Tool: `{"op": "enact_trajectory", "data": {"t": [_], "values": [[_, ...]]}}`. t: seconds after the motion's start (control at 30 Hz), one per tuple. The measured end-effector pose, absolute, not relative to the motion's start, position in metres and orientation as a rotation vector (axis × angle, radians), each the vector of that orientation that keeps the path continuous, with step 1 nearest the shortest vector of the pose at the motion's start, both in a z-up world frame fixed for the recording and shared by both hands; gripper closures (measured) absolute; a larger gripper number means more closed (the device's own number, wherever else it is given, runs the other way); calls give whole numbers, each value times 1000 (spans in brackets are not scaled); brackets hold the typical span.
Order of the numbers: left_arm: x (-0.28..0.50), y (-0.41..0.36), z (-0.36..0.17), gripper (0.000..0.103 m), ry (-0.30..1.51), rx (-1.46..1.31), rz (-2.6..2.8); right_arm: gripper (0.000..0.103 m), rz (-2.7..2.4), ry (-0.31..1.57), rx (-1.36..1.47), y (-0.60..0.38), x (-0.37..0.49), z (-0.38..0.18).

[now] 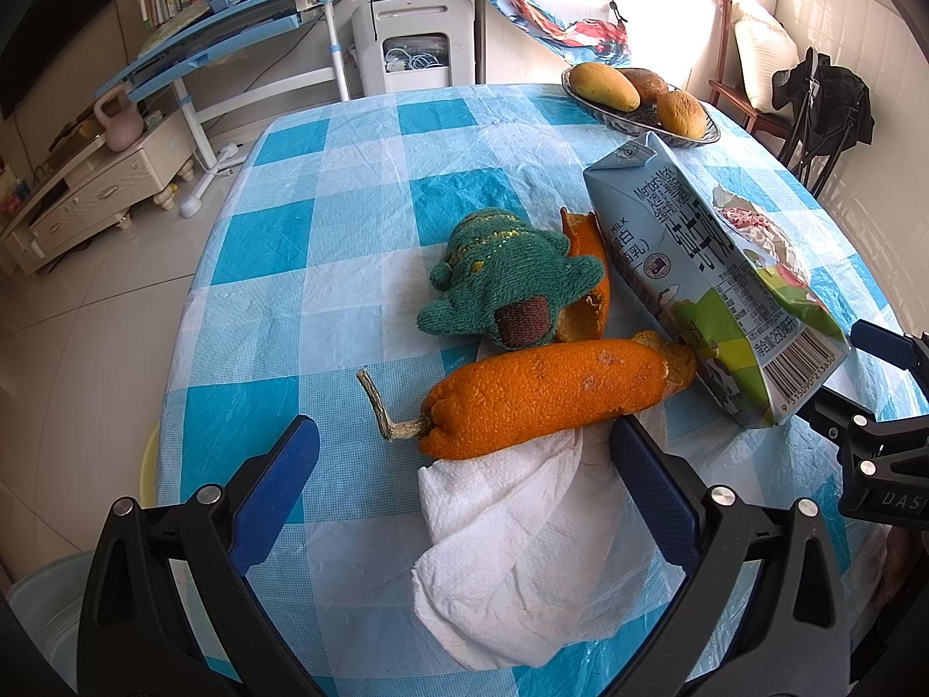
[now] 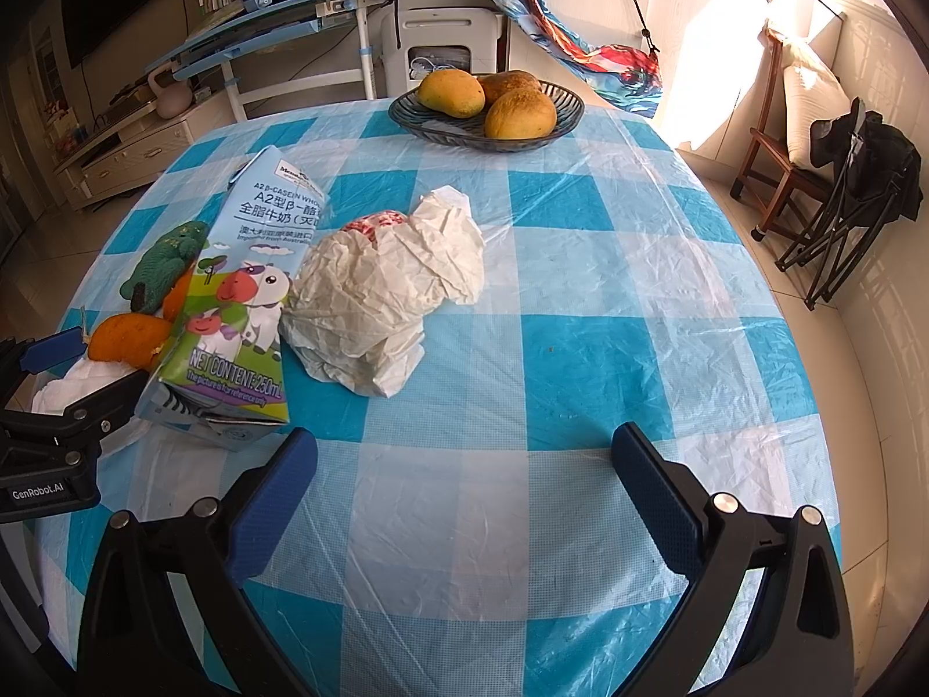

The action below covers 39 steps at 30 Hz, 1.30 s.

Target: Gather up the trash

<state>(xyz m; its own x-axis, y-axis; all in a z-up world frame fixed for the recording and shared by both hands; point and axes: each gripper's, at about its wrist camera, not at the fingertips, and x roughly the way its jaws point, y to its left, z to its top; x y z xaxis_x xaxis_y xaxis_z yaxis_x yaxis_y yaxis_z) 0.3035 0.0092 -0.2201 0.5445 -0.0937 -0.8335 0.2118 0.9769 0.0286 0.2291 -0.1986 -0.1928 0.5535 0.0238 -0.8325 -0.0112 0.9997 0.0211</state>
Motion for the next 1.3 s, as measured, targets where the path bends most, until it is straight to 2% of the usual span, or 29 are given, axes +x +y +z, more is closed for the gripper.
{"op": "enact_trajectory", "data": {"t": [0.47, 0.93, 1.3], "values": [[303, 9, -220, 6, 979, 131, -182, 6, 57, 979, 27, -200, 224, -192], [310, 4, -220, 6, 977, 145, -207, 6, 171, 933, 199, -215, 220, -185], [310, 4, -220, 6, 977, 144, -208, 6, 181, 951, 142, -203, 226, -185]]}}
